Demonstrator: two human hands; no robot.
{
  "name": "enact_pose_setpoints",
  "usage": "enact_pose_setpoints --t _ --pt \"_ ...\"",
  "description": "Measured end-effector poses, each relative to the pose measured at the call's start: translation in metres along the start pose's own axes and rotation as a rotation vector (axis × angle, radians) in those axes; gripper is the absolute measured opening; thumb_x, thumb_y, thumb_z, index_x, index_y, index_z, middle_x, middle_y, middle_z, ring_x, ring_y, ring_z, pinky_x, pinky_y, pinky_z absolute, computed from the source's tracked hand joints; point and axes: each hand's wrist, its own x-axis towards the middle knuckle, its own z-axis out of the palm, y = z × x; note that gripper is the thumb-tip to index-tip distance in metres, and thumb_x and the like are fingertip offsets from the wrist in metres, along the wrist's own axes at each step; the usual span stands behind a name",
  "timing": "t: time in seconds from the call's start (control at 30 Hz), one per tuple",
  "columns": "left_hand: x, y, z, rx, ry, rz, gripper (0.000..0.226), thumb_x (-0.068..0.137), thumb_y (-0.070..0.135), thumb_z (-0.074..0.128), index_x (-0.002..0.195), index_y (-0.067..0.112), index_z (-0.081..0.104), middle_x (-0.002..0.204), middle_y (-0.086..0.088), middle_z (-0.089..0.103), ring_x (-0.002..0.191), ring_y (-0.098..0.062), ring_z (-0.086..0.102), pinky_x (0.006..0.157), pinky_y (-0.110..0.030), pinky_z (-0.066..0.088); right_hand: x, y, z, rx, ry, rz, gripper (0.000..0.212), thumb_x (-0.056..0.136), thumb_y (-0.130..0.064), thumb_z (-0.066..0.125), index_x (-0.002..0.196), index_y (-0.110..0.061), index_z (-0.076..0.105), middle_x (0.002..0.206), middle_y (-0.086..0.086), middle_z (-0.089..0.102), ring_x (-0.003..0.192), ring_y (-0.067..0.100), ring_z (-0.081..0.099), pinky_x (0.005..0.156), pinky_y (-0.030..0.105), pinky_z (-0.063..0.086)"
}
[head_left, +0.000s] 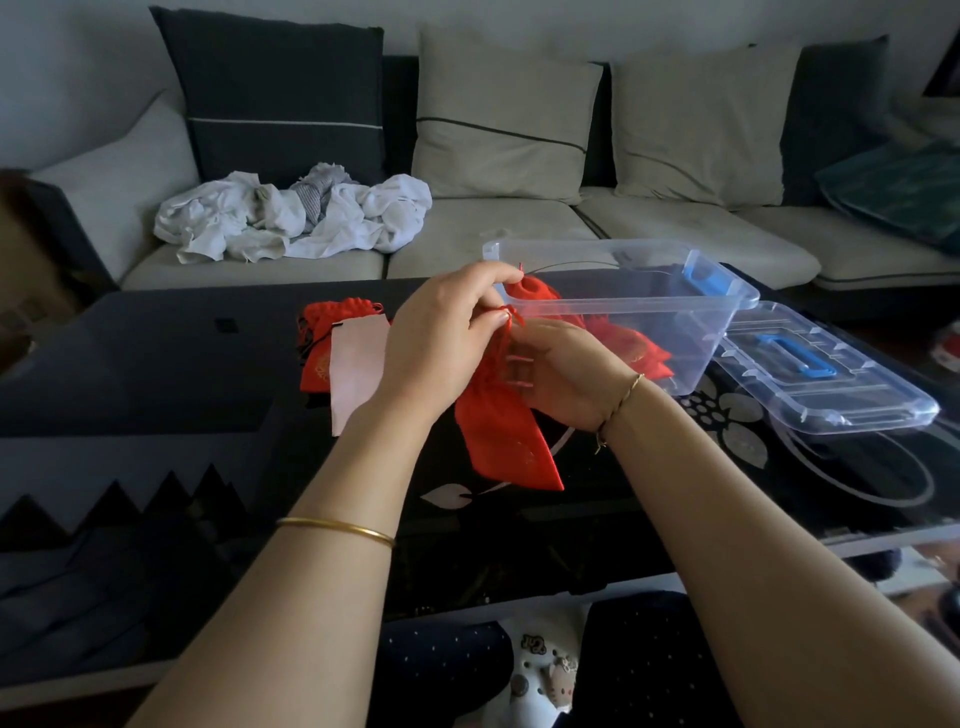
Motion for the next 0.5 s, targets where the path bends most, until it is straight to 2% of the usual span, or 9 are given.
enact_pose_setpoints --t 0.07,0.2,0.33,0.4,0.5 --pt "-0.0002 0.0015 0.0000 -0.030 0.027 -0.002 0.035 0.082 0.005 0.065 0.115 0.018 0.065 0.079 0.014 0.063 0.083 -0.001 0.055 0.077 -0.012 0.039 -0.0007 -0.0007 -0.0014 0.015 -0.019 0.021 0.017 0.094 -0.016 0.047 0.086 -0.013 0.062 0.076 0.002 0.062 0.065 0.013 0.058 0.067 0.027 0.050" --pt "0.0000 0.0004 0.0000 -0.123 0.029 -0.081 0.034 0.082 0.007 0.065 0.113 0.020 0.066 0.073 0.016 0.062 0.082 0.000 0.057 0.078 -0.007 0.039 -0.0005 -0.0009 -0.0044 0.013 0.015 0.019 0.021 0.098 -0.019 0.042 0.089 -0.013 0.061 0.080 0.002 0.063 0.063 0.012 0.058 0.060 0.025 0.049" --pt "0.0024 -0.0069 0.0005 -0.289 -0.019 -0.253 0.024 0.082 0.005 0.066 0.098 0.022 0.069 0.071 0.014 0.060 0.071 0.001 0.058 0.071 -0.010 0.043 0.0023 -0.0002 -0.0076 -0.023 0.119 -0.041 0.024 0.100 -0.024 0.039 0.093 -0.008 0.056 0.081 0.006 0.062 0.065 0.017 0.059 0.066 0.029 0.046" --pt "0.0022 -0.0072 -0.0005 -0.406 -0.052 -0.359 0.017 0.084 0.001 0.064 0.091 0.016 0.069 0.073 0.008 0.063 0.064 0.003 0.060 0.064 -0.008 0.044 0.0042 0.0019 -0.0092 -0.081 0.196 -0.083 0.026 0.099 -0.027 0.042 0.092 -0.007 0.058 0.078 0.005 0.062 0.063 0.016 0.059 0.068 0.030 0.045" --pt "0.0021 -0.0059 -0.0018 -0.569 -0.062 -0.524 0.010 0.088 0.004 0.060 0.091 0.007 0.069 0.078 -0.001 0.067 0.061 0.001 0.062 0.056 -0.007 0.044 0.0055 0.0037 -0.0079 -0.151 0.280 -0.131 0.031 0.097 -0.032 0.046 0.083 -0.009 0.061 0.076 0.006 0.064 0.061 0.016 0.059 0.067 0.030 0.046"
